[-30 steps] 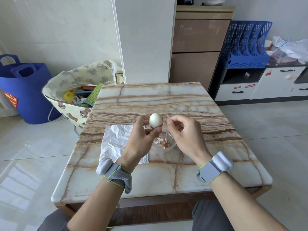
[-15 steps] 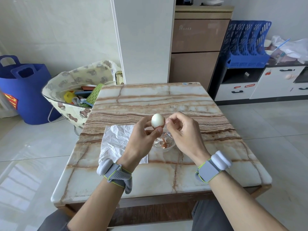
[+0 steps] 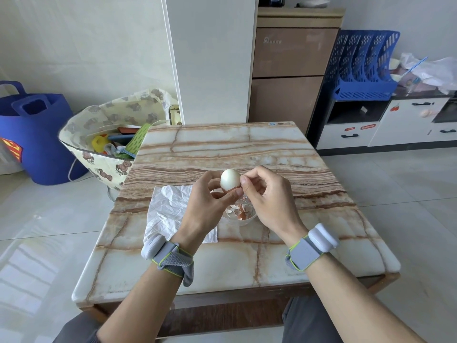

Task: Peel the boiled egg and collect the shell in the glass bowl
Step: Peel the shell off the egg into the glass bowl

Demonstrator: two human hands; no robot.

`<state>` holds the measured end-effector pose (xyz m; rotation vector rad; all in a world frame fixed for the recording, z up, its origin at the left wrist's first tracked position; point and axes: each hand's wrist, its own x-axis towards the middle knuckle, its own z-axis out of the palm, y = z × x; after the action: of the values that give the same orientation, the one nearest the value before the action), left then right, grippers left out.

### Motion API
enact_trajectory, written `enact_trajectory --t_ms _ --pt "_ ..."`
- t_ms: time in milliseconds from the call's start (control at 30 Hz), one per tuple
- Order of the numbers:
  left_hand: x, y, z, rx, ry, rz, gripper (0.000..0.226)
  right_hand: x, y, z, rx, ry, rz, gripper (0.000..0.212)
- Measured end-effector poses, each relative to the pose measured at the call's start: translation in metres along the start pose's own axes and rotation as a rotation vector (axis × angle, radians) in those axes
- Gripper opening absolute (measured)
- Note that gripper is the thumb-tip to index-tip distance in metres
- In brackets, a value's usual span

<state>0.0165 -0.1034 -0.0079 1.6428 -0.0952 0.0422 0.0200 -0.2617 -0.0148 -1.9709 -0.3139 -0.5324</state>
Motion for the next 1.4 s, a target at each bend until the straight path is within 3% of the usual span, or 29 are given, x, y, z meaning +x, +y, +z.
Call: enact_trajectory --t_ms 933,1400 --pt "-0.0053 0.0030 -0.0013 -0.002 -0.062 0.003 0.031 -0.0004 0.0077 -0.0040 -0.019 0.106 0.086 0.015" --pt "-0.0036 0.0057 0.0013 -0.041 0.024 -0.004 0.043 -0.0033 0.0027 -0.0023 0.148 -0.014 0.067 0.012"
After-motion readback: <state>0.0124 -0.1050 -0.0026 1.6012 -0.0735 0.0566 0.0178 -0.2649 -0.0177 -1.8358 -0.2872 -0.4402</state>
